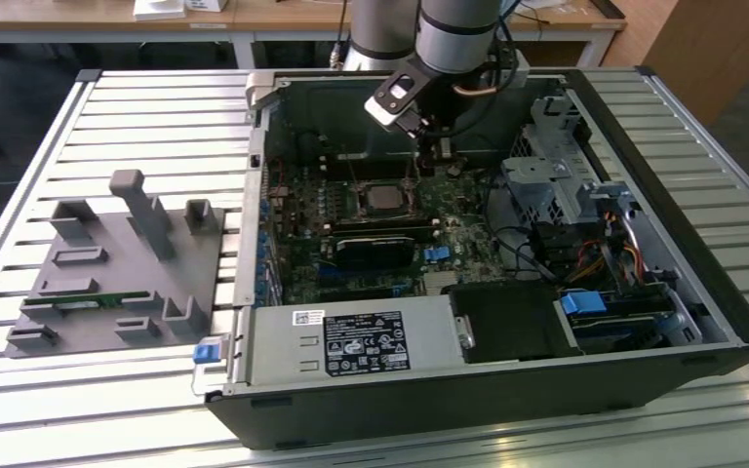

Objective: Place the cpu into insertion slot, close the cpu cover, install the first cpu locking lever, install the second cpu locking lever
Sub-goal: 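Close the cpu cover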

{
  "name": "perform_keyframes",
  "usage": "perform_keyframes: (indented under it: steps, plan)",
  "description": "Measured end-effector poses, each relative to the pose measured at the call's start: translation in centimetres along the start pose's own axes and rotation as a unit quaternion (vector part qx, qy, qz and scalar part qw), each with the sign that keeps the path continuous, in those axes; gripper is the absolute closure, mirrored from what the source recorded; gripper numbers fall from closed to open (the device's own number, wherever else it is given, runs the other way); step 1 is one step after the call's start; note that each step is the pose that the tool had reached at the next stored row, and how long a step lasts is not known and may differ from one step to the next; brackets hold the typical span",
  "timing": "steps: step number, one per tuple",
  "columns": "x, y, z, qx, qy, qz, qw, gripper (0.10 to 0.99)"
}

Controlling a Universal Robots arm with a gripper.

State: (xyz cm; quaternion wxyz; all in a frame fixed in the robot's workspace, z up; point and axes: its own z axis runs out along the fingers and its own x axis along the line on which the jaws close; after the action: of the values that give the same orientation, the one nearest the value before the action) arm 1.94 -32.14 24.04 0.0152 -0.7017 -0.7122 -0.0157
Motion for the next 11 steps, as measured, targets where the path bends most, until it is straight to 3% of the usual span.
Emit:
perform_keyframes:
  steps: [11]
  plan:
    - [0.01,-0.55,0.0,0.0,0.0,0.0,1.0,0.98]
